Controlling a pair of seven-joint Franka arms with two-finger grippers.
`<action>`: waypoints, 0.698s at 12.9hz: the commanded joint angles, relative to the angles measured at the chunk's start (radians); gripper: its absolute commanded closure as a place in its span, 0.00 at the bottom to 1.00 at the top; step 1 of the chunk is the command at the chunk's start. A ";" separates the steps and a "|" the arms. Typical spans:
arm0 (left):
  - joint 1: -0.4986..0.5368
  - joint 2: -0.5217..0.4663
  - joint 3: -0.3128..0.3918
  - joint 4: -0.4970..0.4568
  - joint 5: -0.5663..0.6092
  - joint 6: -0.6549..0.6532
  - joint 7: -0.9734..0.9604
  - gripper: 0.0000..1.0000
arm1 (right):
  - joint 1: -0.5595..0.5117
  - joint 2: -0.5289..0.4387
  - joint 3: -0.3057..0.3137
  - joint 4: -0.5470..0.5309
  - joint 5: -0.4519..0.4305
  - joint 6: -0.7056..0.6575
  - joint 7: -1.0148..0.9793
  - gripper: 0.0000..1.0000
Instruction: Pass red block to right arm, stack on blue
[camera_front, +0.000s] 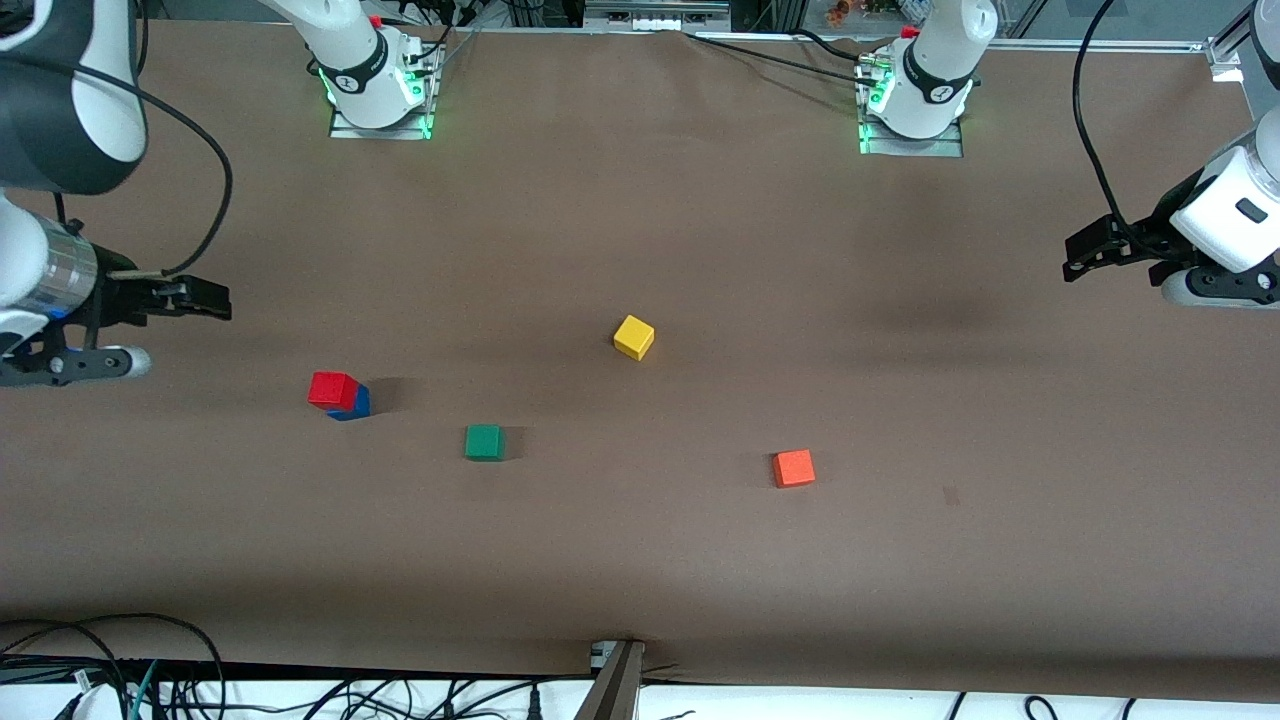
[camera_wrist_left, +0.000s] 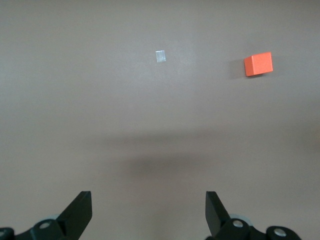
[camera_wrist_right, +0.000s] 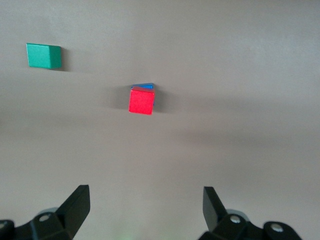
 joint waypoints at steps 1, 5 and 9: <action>-0.001 0.010 -0.003 0.030 0.017 -0.023 -0.006 0.00 | -0.072 -0.090 0.061 -0.038 -0.007 -0.028 0.011 0.00; -0.001 0.010 0.004 0.027 0.017 -0.030 -0.003 0.00 | -0.203 -0.210 0.200 -0.145 -0.014 -0.028 0.014 0.00; -0.001 0.010 -0.002 0.027 0.017 -0.035 -0.003 0.00 | -0.232 -0.308 0.206 -0.148 -0.014 -0.037 0.016 0.00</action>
